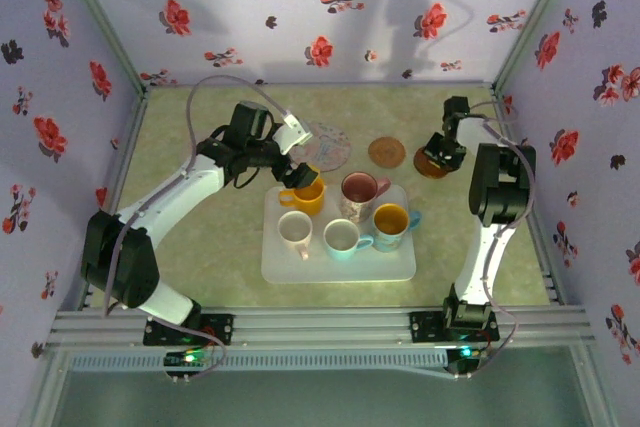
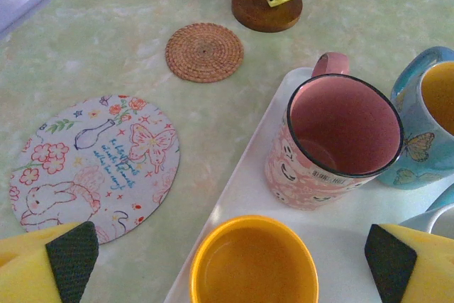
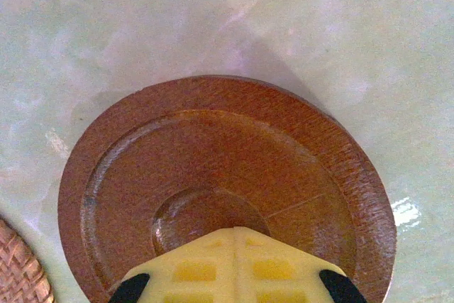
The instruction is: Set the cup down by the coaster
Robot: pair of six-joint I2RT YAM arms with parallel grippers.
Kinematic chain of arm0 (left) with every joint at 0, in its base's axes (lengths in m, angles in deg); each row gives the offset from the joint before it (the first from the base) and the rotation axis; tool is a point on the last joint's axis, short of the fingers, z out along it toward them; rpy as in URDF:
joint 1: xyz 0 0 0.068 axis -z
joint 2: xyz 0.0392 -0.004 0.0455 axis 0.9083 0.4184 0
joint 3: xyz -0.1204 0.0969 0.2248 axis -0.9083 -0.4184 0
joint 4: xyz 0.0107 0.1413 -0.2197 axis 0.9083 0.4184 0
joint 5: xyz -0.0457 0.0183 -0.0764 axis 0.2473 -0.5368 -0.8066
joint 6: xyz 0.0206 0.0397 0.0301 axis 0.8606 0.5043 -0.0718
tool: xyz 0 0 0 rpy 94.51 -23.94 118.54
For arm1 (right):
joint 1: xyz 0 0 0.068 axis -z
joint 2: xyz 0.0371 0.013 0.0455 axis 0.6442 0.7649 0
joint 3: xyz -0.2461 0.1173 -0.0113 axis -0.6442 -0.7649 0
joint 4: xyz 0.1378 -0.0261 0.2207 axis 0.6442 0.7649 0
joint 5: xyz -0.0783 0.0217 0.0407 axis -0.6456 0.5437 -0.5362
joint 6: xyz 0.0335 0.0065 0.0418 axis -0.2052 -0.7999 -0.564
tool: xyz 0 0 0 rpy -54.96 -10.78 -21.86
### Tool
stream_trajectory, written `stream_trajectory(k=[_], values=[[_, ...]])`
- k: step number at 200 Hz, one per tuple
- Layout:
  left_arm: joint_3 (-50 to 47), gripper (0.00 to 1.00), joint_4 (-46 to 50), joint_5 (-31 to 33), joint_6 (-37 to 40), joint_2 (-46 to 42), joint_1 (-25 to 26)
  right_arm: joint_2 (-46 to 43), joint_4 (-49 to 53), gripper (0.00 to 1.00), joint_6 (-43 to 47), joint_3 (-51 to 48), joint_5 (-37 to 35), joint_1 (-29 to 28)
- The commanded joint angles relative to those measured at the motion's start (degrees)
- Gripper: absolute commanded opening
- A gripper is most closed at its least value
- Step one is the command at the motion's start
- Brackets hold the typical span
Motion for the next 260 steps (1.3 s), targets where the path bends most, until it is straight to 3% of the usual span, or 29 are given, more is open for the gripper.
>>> stream_trajectory(k=[1,71,178,260], values=[[-0.56,1.0,0.93,0.43,1.53,-0.84,0.24,2.22,1.65,0.0,-1.6,1.63,-1.46,-0.42],[-0.19,1.0,1.12,0.37,1.69,-0.85,-0.24,3.95,3.02,0.0,-1.55,5.13,-0.93,-1.08],[-2.91,1.0,0.85,0.99,1.02,-4.76,-0.33,-1.08,4.13,0.04,0.31,5.37,-1.9,-1.89],[-3.06,1.0,0.58,2.14,-0.47,-7.95,-0.33,-10.67,5.6,0.29,4.46,3.66,-2.31,-3.71]])
